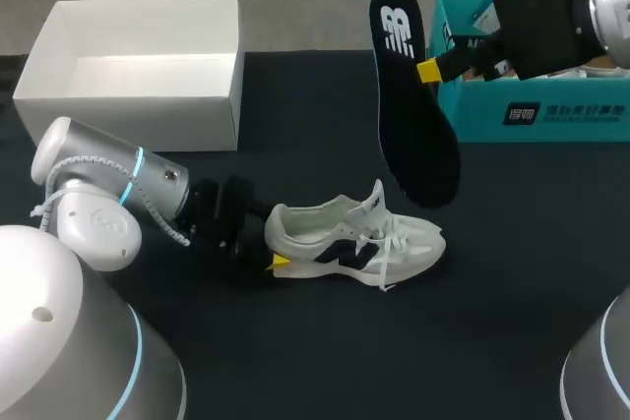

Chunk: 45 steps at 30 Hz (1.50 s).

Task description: Take the shoe out of the shoebox, open the shoe tongue, remove and reinsert the insole, then place the shoe into the shoebox

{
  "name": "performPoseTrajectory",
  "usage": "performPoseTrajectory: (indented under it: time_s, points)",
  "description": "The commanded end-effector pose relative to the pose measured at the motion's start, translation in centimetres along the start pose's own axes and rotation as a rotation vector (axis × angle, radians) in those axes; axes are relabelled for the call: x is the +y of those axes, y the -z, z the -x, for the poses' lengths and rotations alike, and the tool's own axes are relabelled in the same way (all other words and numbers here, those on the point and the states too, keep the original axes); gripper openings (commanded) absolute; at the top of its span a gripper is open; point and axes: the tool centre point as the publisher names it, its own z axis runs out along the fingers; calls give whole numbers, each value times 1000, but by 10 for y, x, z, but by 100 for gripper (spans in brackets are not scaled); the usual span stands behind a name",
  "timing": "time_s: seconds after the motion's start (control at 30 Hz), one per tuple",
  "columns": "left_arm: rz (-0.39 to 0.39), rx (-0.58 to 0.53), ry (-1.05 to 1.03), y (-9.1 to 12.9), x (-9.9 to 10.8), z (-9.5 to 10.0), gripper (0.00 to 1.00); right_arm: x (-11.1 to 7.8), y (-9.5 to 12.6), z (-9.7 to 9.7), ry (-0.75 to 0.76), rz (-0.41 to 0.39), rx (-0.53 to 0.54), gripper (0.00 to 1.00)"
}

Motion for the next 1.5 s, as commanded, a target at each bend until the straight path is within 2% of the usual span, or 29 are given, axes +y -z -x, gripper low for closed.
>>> performPoseTrajectory:
  time_s: [0.03, 0.37, 0.5, 0.63, 0.77, 0.87, 0.93, 1.1, 1.37, 1.5]
  points:
    - [2, -1, 0, 0, -1, -1, 0, -9, 17, 0, 0, 20, 1, 0]
    - [2, -1, 0, 0, -1, -1, 0, -9, 17, 0, 0, 20, 1, 0]
    - [2, -1, 0, 0, -1, -1, 0, -10, 34, 10, -71, 22, -41, 0]
    - [2, -1, 0, 0, -1, -1, 0, -7, 58, 16, -66, 16, -76, 0]
    - [2, -1, 0, 0, -1, -1, 0, -8, 74, 15, -86, 7, -97, 0]
    - [2, -1, 0, 0, -1, -1, 0, -11, 87, 14, -108, 45, -93, 0]
    - [2, -1, 0, 0, -1, -1, 0, -12, 94, 12, -124, 78, -75, 0]
    - [2, -1, 0, 0, -1, -1, 0, -12, 105, 4, -121, 97, -46, 0]
    - [2, -1, 0, 0, -1, -1, 0, -15, 112, -20, -78, 85, -42, 0]
    - [2, -1, 0, 0, -1, -1, 0, -17, 110, -25, -79, 84, -29, 0]
